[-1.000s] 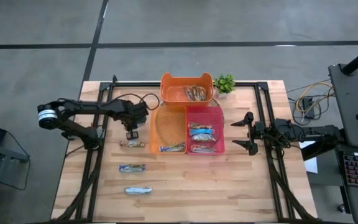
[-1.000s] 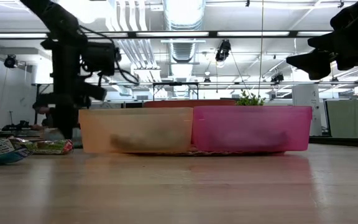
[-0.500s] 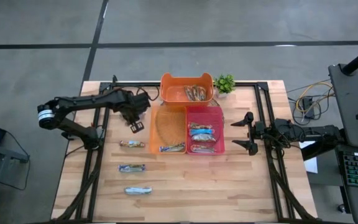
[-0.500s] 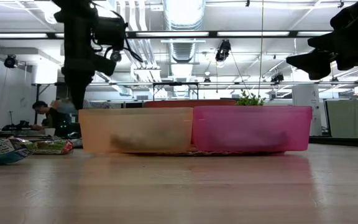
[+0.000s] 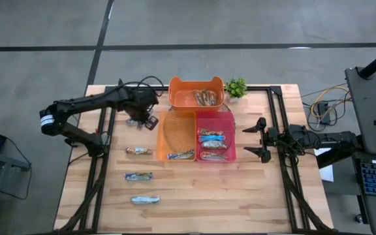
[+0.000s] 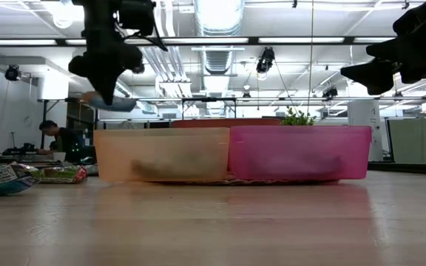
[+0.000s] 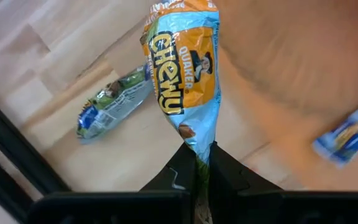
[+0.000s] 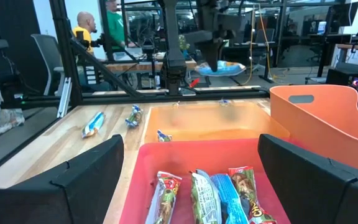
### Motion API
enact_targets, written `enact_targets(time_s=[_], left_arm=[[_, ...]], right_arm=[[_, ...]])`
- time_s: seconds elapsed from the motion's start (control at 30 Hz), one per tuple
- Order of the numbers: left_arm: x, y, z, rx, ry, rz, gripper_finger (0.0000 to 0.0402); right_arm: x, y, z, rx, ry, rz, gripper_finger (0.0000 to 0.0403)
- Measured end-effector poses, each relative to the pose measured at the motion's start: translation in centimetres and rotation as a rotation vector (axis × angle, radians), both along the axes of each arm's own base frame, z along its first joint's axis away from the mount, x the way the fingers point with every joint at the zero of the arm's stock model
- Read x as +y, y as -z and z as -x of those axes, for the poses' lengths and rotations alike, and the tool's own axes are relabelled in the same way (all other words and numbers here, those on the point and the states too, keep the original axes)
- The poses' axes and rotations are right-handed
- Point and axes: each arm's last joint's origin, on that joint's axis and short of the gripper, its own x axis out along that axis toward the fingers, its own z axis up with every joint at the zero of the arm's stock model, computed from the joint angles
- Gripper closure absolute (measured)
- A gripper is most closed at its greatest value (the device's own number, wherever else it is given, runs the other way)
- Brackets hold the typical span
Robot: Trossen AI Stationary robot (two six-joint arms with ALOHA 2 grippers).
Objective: Pick and place Granola Bars by type
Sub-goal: Put the yellow granola bar into the orange bin
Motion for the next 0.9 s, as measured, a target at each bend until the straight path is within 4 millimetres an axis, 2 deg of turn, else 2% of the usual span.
enact_targets(time_s=[0.4, 0.6, 0.9], left_arm=[[0.8, -1.8, -2.1, -0.128, -0.352, 0.064, 0.0401], [2.2, -2.7, -4.9, -0.164, -0.408, 0.068, 0.0401], [6.0, -2.9, -10.1, -0.194, -0.432, 0.070, 0.0401]], right_arm=[[0.0, 0.0, 0.0, 0.000, 0.000, -0.001, 0.0044], [0.0, 0.0, 0.0, 0.000, 0.000, 0.000, 0.0044], [0.0, 0.0, 0.0, 0.000, 0.000, -0.001, 0.0044]])
